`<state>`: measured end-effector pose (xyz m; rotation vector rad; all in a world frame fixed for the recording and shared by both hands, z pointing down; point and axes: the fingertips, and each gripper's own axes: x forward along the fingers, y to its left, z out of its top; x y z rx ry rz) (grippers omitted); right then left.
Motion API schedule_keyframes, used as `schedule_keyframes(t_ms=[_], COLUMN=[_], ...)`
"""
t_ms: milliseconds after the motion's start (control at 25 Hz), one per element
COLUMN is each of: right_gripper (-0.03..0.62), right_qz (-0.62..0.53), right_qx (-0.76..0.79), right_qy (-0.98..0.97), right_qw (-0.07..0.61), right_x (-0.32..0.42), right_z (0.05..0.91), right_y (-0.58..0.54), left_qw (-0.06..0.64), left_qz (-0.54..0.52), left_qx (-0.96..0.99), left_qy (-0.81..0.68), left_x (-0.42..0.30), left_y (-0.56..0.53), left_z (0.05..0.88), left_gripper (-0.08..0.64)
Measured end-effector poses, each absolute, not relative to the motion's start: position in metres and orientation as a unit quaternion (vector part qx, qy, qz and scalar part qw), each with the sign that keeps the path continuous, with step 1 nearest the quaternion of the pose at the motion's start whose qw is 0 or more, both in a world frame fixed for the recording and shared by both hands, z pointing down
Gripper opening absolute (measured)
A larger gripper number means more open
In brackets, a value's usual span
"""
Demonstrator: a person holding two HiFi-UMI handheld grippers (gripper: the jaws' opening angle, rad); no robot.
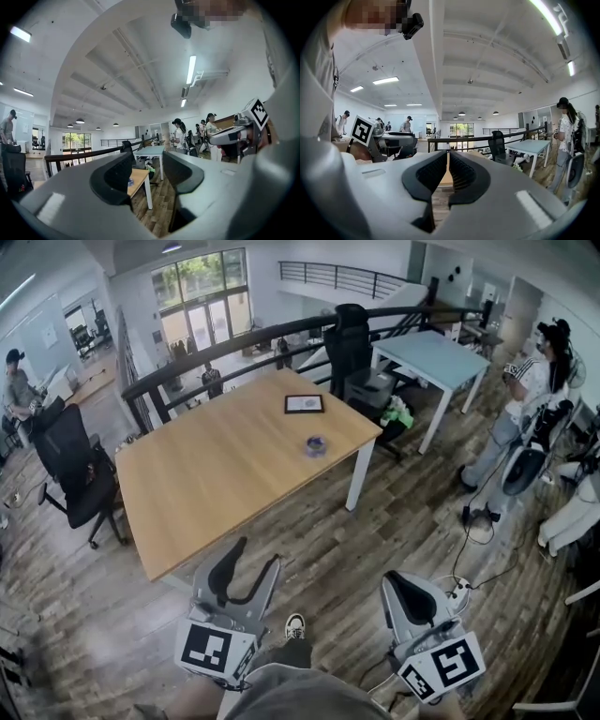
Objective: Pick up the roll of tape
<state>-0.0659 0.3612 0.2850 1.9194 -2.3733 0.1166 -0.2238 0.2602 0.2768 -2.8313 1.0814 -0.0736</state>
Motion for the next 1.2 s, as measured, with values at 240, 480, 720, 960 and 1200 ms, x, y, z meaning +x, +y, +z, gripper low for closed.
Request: schedule_keyframes(t_ms=[240,480,720,960,1200], right_gripper=[0.026,0.026,0.026,0.026,0.026], right_qz=[0.051,0.049,0.048,0.051,0.061], right_qx=[0.633,0.639,0.644,0.639,0.638], right_qy=[-0.771,-0.766,-0.761,-0.763,-0.765], right_qw=[0.044,0.058,0.067,0.078,0.072], right_x=[-0.053,-0.048,-0.046,-0.041,-0.006], right_z=[0.282,0.281,0.28,0.289,0.307], right_y=[0.288,0.209,0.152,0.111,0.072], left_qw=[0.056,0.057,0.056,0.047,0.042], left_qz=[-0.036,-0.037,-0.037,-0.038,-0.043], left_qx=[-0.937,-0.94,-0.941,-0.943,-0.94], left_qy=[0.343,0.334,0.332,0.327,0.336], left_x=[-0.208,-0.202,-0.202,-0.192,-0.163], left_y=[0.187,0.105,0.046,0.005,-0.035], left_z=[0.273,0.272,0.274,0.285,0.301], left_gripper=[0.21,0.209,0.21,0.209,0.209])
